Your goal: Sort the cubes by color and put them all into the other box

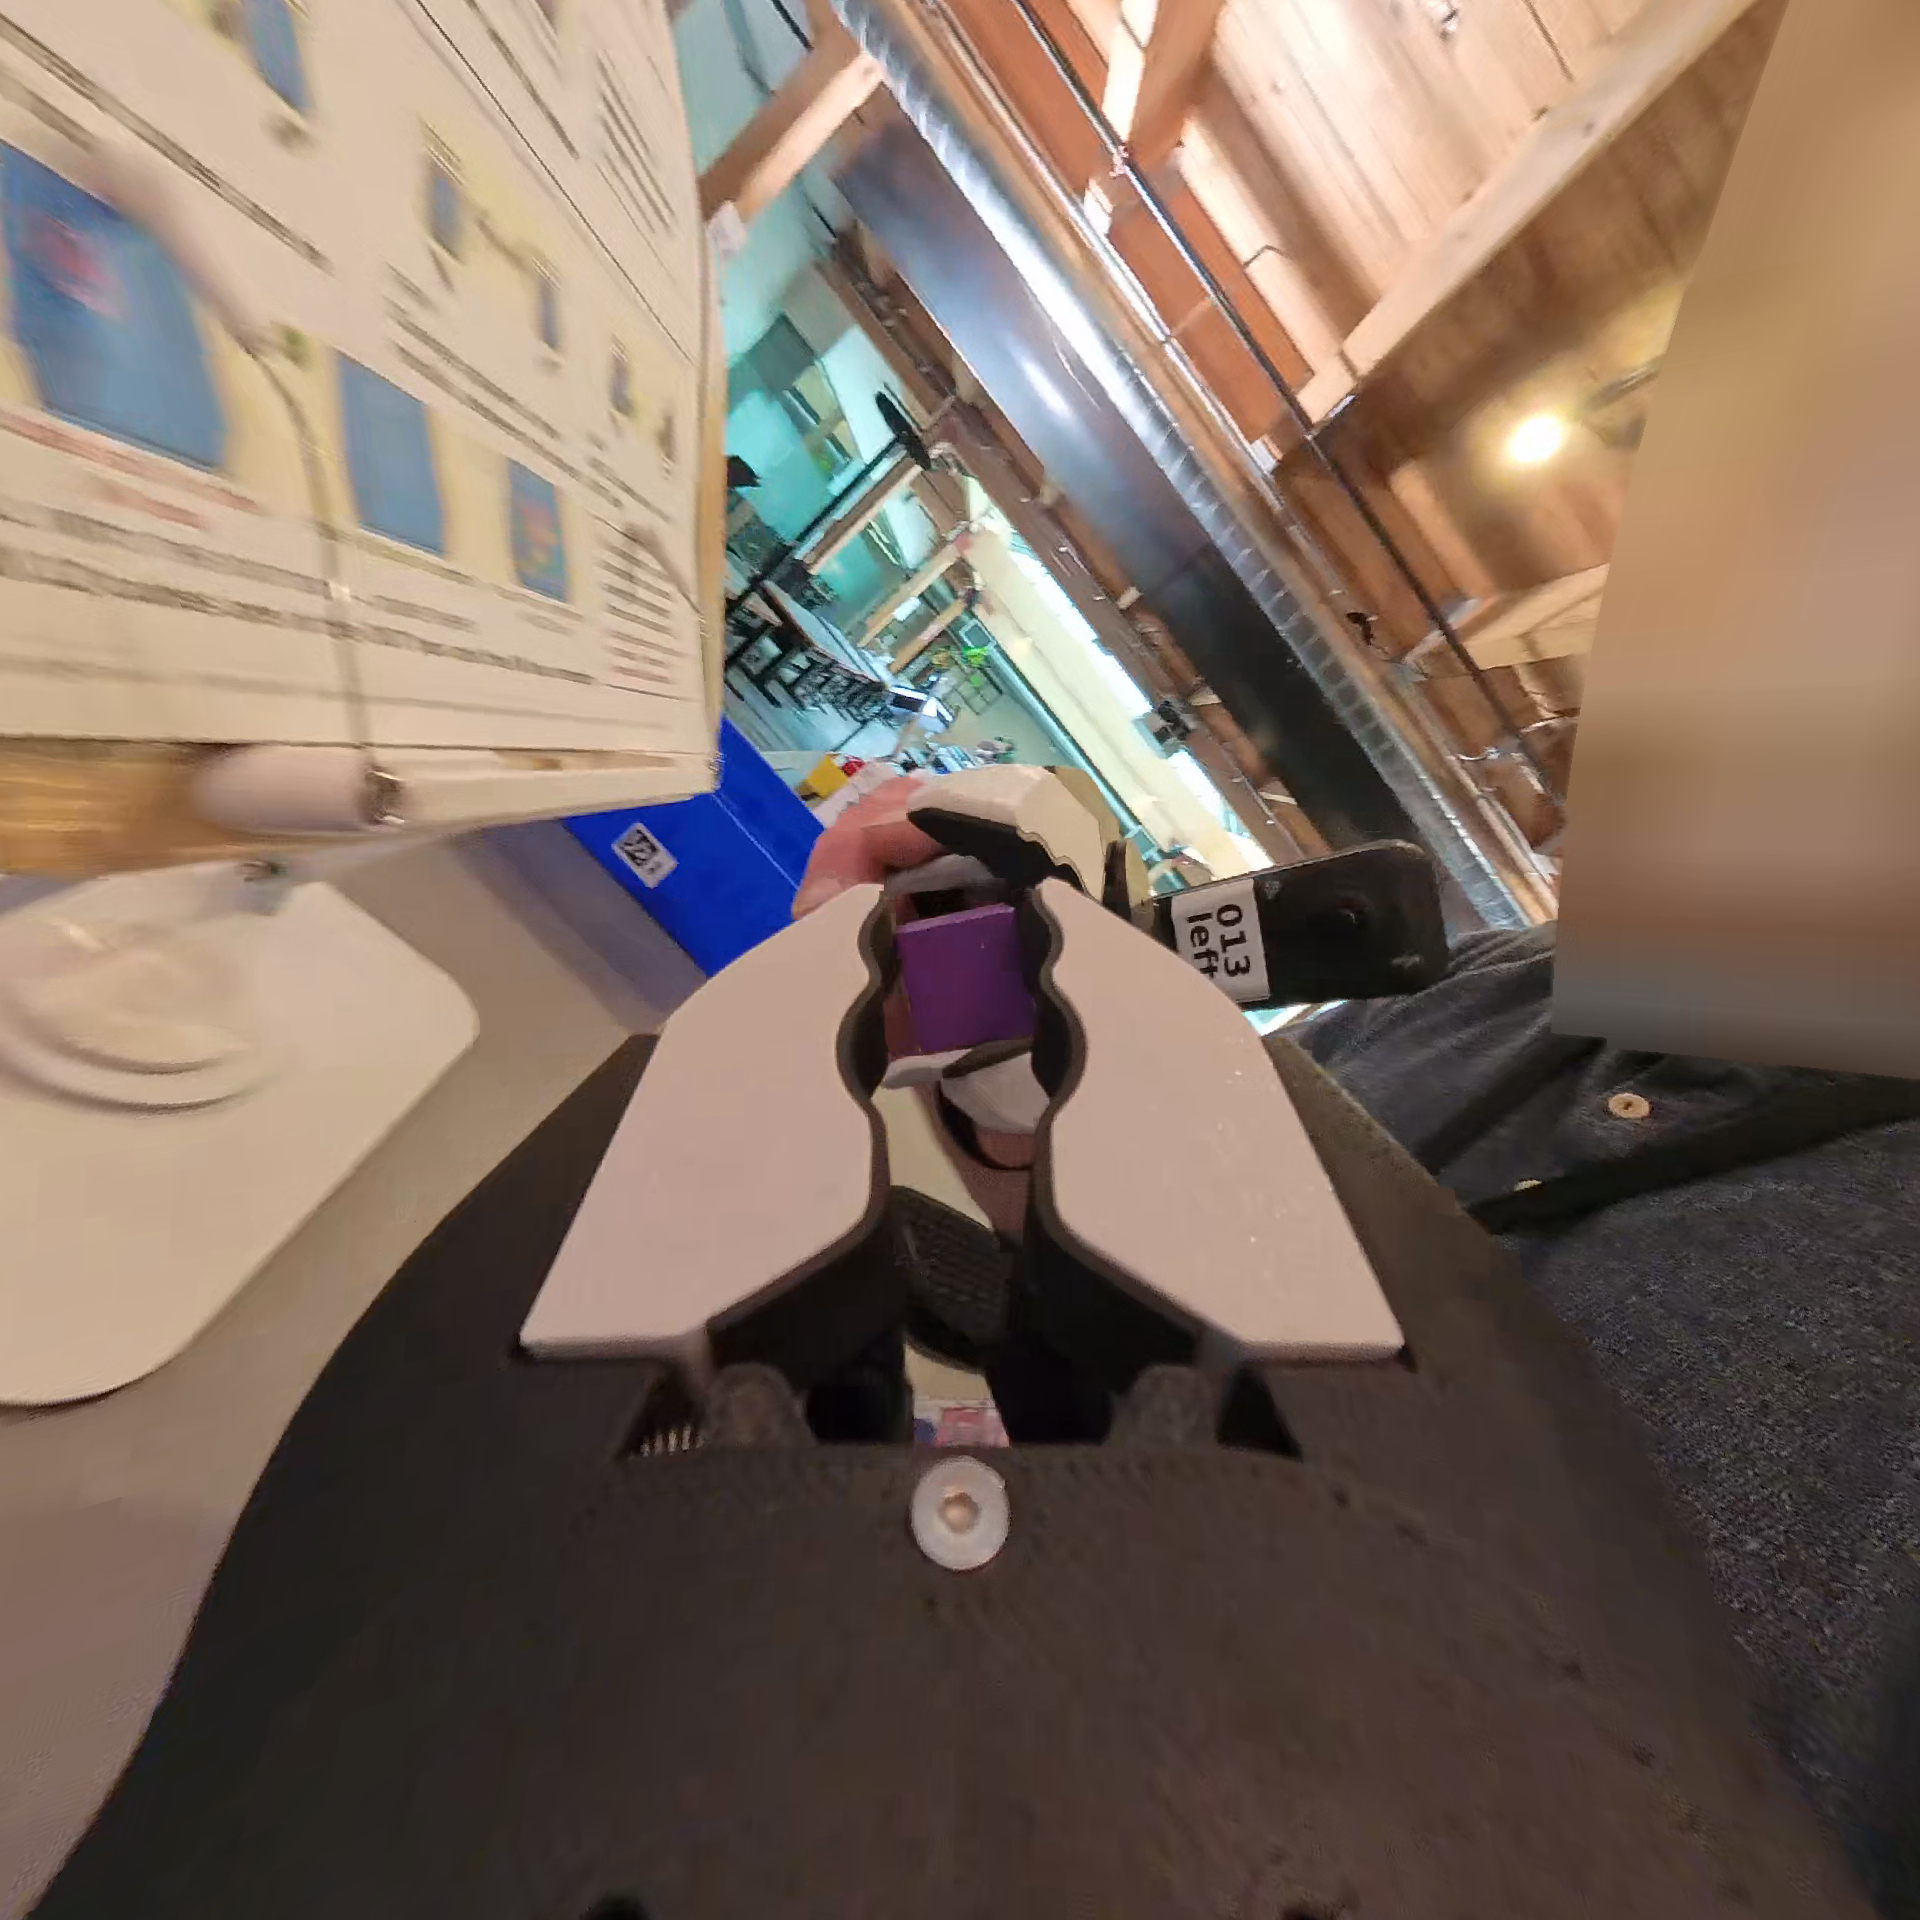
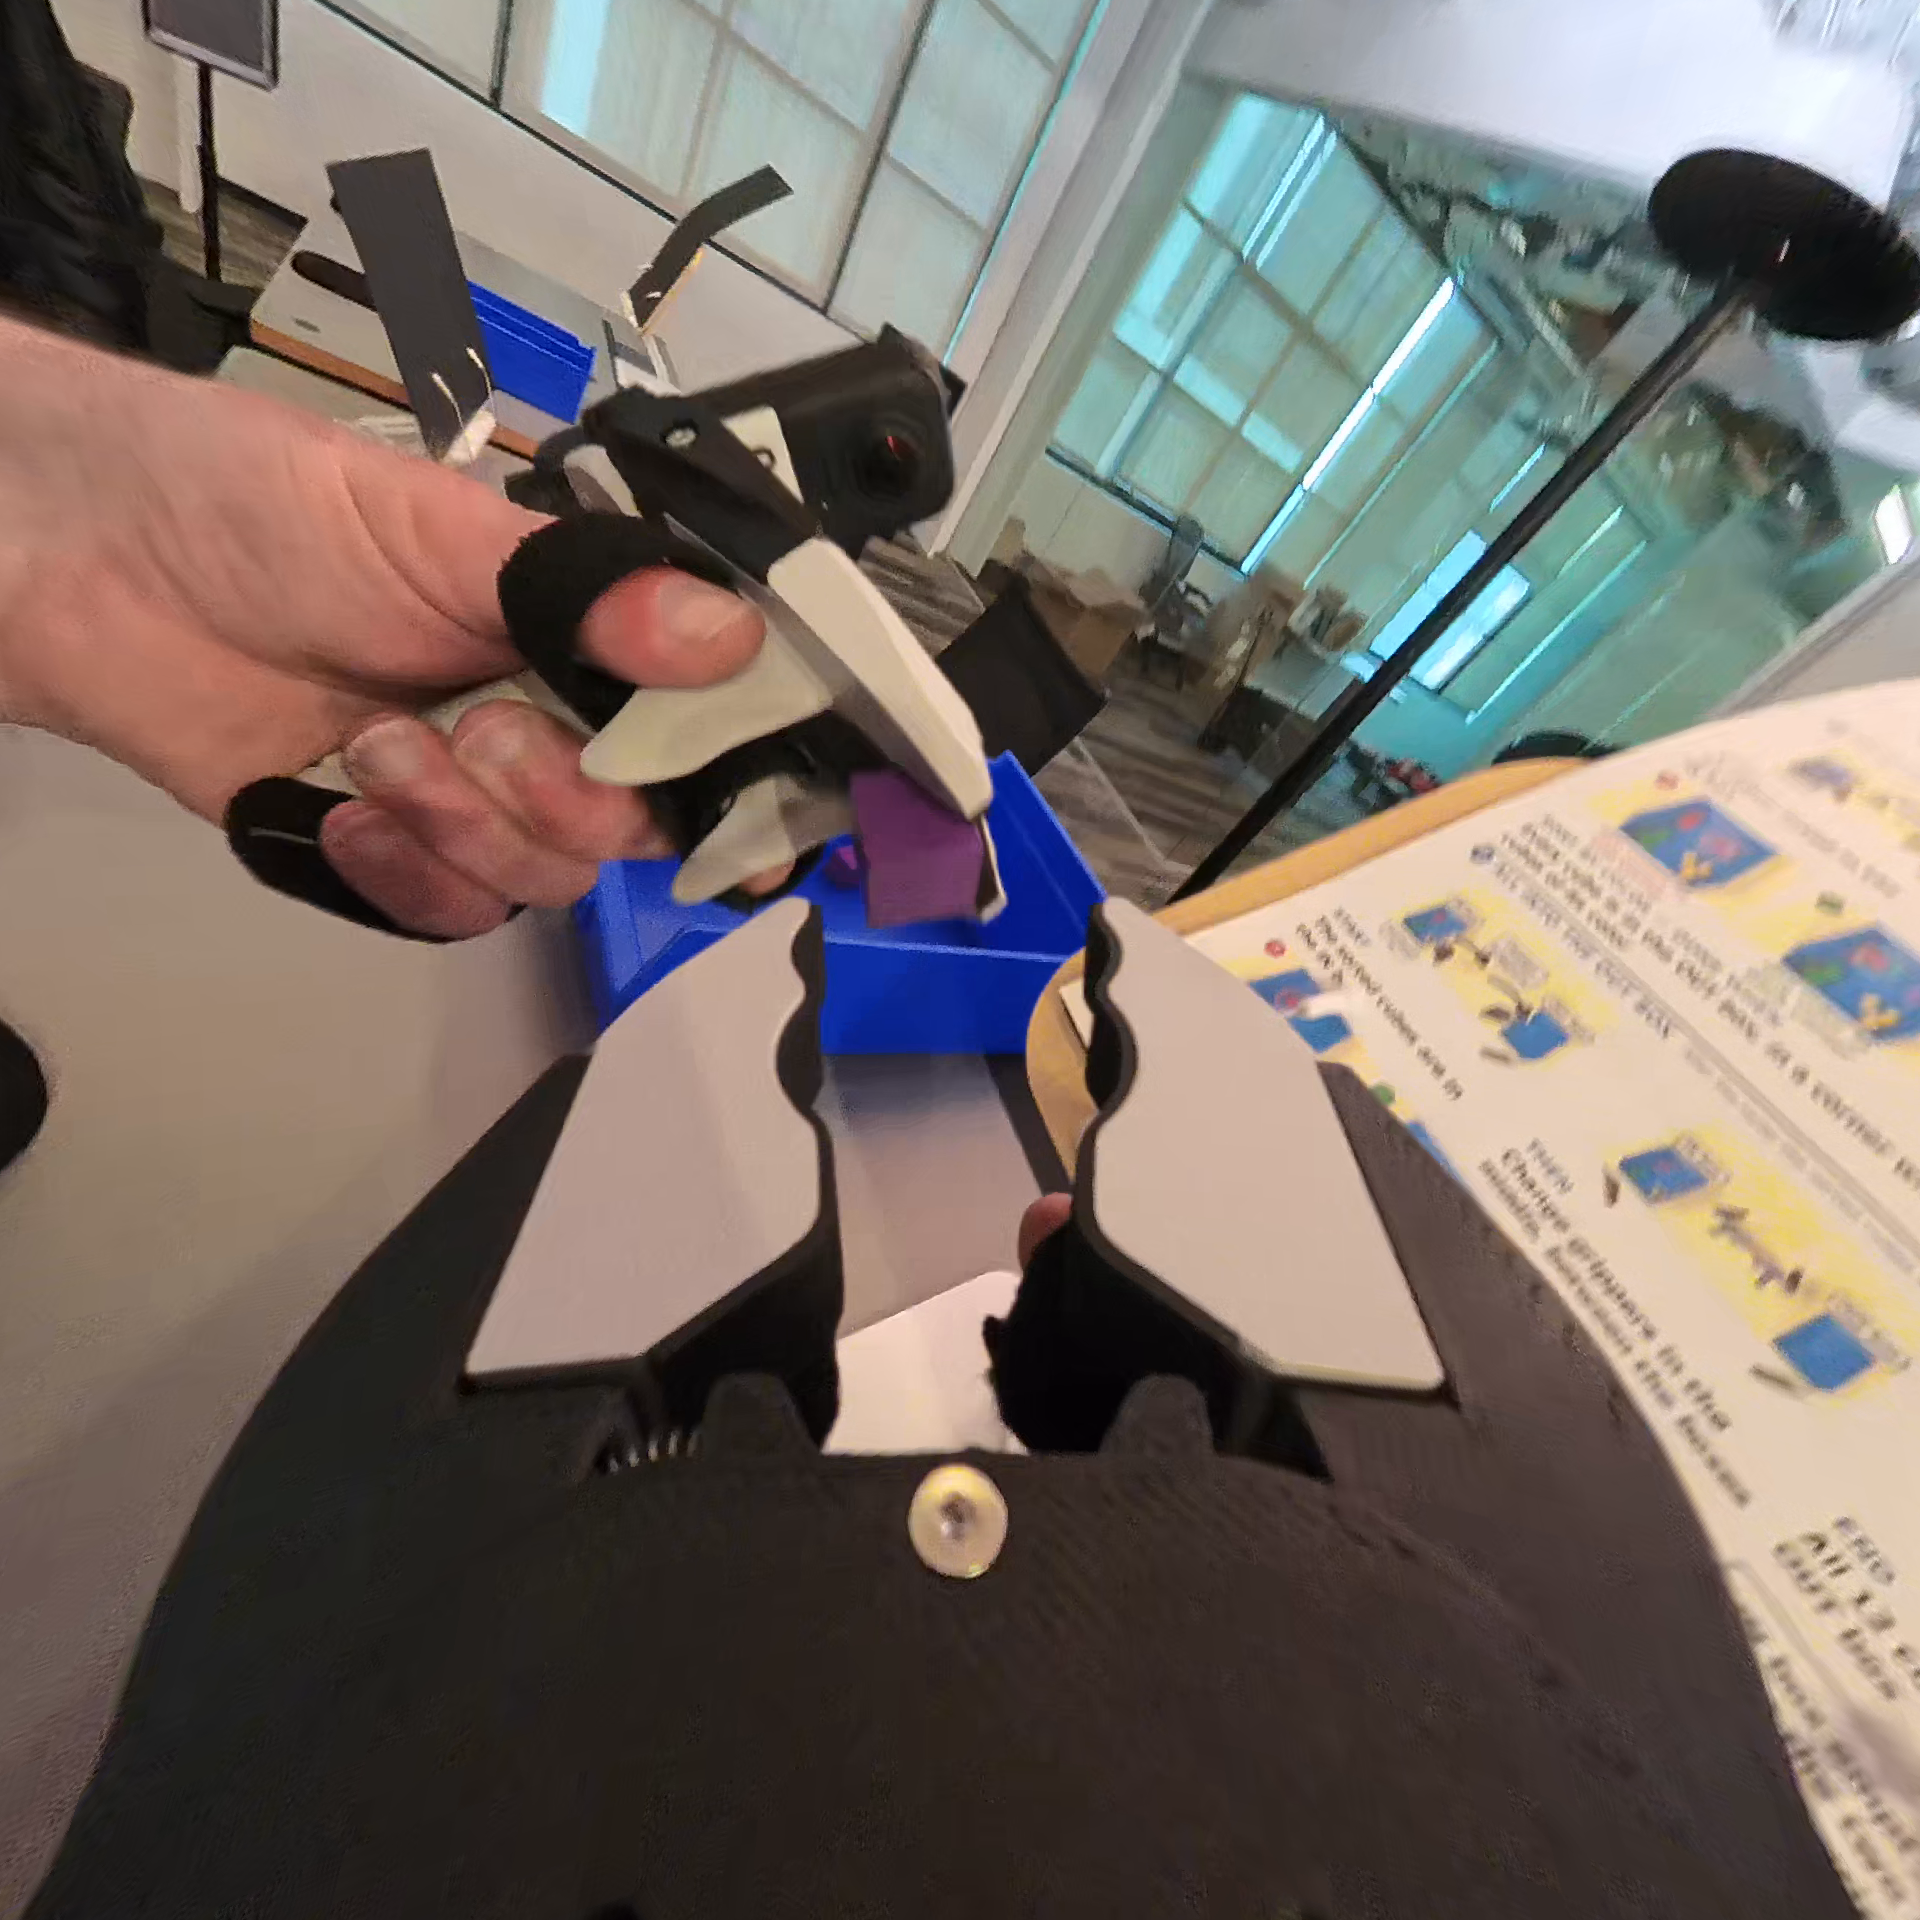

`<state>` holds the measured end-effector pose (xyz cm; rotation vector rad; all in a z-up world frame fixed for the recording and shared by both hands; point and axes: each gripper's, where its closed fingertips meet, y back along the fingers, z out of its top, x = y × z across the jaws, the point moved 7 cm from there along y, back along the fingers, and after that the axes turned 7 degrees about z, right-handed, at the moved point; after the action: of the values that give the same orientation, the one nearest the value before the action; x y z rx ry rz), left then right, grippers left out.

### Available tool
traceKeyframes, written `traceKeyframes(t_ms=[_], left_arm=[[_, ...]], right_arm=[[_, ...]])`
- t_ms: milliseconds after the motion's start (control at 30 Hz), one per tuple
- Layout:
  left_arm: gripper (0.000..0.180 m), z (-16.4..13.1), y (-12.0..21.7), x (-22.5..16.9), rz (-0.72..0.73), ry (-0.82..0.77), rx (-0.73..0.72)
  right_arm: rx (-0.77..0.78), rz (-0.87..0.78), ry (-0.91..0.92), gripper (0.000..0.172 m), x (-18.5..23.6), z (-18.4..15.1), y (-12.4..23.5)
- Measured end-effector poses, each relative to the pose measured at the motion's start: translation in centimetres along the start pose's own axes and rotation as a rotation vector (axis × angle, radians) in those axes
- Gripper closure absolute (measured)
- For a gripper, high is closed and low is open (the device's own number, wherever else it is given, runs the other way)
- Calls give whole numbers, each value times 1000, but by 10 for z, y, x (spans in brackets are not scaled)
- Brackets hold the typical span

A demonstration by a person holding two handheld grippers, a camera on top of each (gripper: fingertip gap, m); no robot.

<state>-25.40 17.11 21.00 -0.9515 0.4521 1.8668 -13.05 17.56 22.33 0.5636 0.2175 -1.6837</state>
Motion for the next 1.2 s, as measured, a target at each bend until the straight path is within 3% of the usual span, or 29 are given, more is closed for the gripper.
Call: traceKeyframes(t_ms=[133, 267, 333, 400, 467, 600, 733, 833, 1033, 1200], left_arm=[[157, -17, -21, -12, -85, 41, 27], [158, -27, -39, -22, -144, 56, 54], [160, -28, -49, -29, -153, 35, 64], [180, -22, -52, -35, -198, 20, 29], [180, -16, -51, -35, -191, -1, -2], [180, -14, -52, -30, -137, -40, 16], [180, -21, -58, -27, -125, -42, 54], [180, -27, -64, -25, -100, -55, 88], [180, -31, -65, -23, -72, -57, 117], [180, -32, -54, -18, -28, -49, 121]], right_arm=[[-3, -6, 136, 144, 9, 3, 6], [3, -31, 130, 149, 12, 6, 31], [-16, -55, 102, 149, 11, 7, 52], [-11, -84, 21, 149, 7, 4, 80], [27, -168, -19, 149, -6, -5, 118], [304, -429, -160, 149, -55, -64, 223], [731, -684, -271, 149, -90, -141, 339], [949, -719, -510, 149, -95, -198, 395], [1217, -682, -771, 148, -91, -288, 436], [1336, -626, -880, 148, -93, -325, 437]])
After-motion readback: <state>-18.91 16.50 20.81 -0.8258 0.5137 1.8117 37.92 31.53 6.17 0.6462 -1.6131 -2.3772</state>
